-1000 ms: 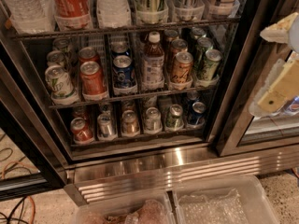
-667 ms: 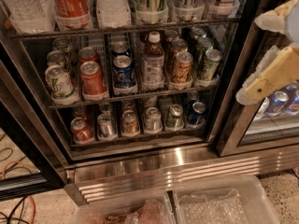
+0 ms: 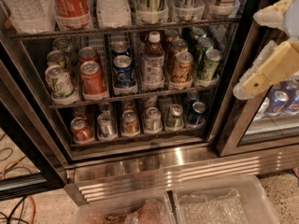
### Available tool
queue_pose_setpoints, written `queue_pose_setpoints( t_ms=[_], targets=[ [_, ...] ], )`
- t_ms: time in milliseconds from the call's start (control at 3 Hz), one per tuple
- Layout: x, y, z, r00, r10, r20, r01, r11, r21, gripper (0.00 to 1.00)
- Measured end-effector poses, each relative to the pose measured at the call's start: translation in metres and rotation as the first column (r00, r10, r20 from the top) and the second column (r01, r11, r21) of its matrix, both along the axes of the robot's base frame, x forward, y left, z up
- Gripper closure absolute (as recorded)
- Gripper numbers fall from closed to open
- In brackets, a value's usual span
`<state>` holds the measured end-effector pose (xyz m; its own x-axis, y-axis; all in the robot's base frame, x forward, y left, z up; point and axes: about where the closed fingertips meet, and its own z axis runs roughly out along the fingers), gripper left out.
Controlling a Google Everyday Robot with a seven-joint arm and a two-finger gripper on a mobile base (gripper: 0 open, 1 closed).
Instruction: Pick green can from top shelf of fridge
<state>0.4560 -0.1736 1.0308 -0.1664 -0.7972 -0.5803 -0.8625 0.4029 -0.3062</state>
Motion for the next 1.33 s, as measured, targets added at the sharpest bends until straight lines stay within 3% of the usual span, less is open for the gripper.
queue_pose_setpoints(
  t_ms=[333,667,1000,1333],
  targets=[
    [0.007,0.014,-0.009,0.9996,-0.023,-0.014,0.024,0.997,0.078,0.0],
    [0.013,0.037,-0.02,0.9983,-0.051,-0.028,0.056,0.979,0.194,0.0],
    [0.026,0.066,-0.021,0.9986,-0.052,0.003,0.049,0.959,0.278,0.0],
    [0.04,0.082,-0.003,0.9943,-0.066,0.083,0.034,0.94,0.341,0.0]
  ],
)
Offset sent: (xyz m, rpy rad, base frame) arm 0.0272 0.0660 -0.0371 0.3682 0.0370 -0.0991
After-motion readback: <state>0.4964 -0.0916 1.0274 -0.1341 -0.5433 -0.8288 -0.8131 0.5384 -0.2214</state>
